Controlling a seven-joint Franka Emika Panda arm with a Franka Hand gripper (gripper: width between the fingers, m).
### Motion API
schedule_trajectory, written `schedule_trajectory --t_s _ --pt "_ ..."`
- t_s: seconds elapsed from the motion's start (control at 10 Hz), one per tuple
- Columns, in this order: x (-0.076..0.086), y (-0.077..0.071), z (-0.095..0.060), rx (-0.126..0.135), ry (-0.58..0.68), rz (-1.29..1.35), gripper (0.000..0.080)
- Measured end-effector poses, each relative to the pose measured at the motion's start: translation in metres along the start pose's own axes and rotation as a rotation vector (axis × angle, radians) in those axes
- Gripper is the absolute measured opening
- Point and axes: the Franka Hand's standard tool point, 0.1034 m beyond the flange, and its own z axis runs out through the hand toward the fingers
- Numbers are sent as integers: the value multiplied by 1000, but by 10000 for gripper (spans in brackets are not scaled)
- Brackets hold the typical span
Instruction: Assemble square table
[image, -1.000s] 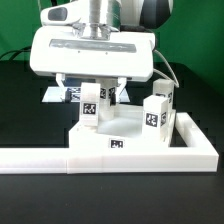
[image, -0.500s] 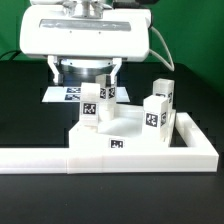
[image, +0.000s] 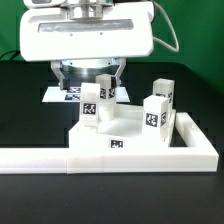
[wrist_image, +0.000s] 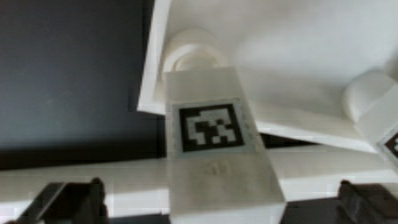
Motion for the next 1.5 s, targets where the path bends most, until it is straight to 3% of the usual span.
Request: schedule_trajectory --t_s 0.2,0.3,0.8,1.0,1.1,1.2,1.5 --pt "1 -3 4 17 -94 -4 649" --pt "7 0 7 8 -67 -4 649" --pt "4 3 13 4 -74 3 649" --pt "3 3 13 4 -75 3 410" --pt "3 3 13 4 -75 3 410" --pt "3 3 13 4 -75 3 288" --pt "3 3 13 5 -75 12 289"
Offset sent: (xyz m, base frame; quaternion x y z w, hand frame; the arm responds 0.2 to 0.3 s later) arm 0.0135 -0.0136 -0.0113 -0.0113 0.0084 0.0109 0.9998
